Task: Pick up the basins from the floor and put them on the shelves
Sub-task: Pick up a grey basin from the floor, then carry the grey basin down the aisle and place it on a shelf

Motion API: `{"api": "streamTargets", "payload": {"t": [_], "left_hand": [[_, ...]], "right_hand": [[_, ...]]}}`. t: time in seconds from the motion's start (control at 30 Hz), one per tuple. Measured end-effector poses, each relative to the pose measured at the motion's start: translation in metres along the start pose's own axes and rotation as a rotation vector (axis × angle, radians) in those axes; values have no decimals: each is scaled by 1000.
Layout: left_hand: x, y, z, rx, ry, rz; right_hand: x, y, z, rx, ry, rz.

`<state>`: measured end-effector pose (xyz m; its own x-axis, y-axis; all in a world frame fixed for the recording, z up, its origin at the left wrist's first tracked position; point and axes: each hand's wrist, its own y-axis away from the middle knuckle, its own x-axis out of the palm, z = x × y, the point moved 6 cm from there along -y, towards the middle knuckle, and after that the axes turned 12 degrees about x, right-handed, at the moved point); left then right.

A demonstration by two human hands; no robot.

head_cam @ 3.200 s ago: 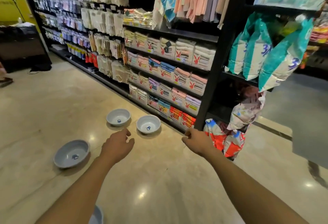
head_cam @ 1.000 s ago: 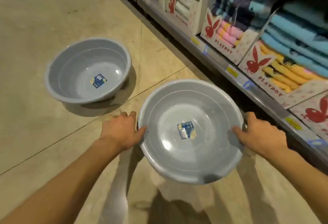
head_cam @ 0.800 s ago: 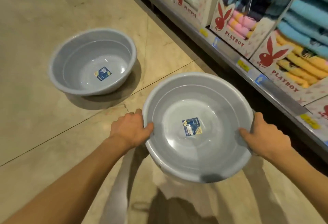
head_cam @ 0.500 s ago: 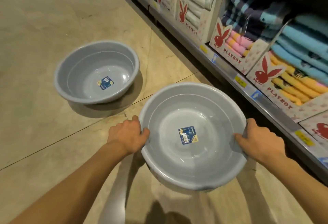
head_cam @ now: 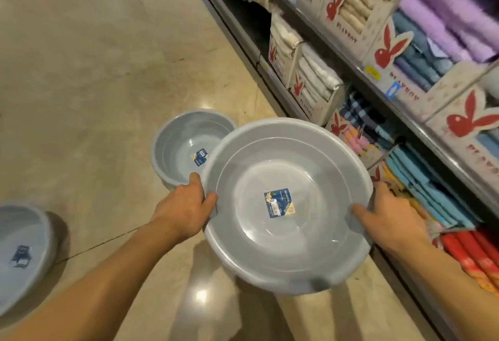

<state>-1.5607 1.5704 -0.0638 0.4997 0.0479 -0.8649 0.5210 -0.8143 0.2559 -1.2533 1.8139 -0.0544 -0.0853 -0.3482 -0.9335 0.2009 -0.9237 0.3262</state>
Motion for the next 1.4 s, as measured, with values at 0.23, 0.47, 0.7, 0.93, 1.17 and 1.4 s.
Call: {"api": "streamTargets", "payload": {"t": [0.23,0.47,0.7,0.93,1.17,1.4], "left_hand": [[-205,52,-45,-125,-18,-10],[-368,68,-72,-203,98,-107],[-395,23,-2,-264,-10,-90],[-304,-47,97,-365,-15,-151],[-129,-133,202,-382,-134,-194],[27,-185,277,-425,-146,-172]], "right_hand": [[-197,48,97,-82,-17,65],[-335,62,212,-164,-5,57],[-325,25,325,-269,85,61],[-196,-58,381,-355,161,56],[12,-163,386,-460,135,48],[182,-236,371,-517,139,1]]}}
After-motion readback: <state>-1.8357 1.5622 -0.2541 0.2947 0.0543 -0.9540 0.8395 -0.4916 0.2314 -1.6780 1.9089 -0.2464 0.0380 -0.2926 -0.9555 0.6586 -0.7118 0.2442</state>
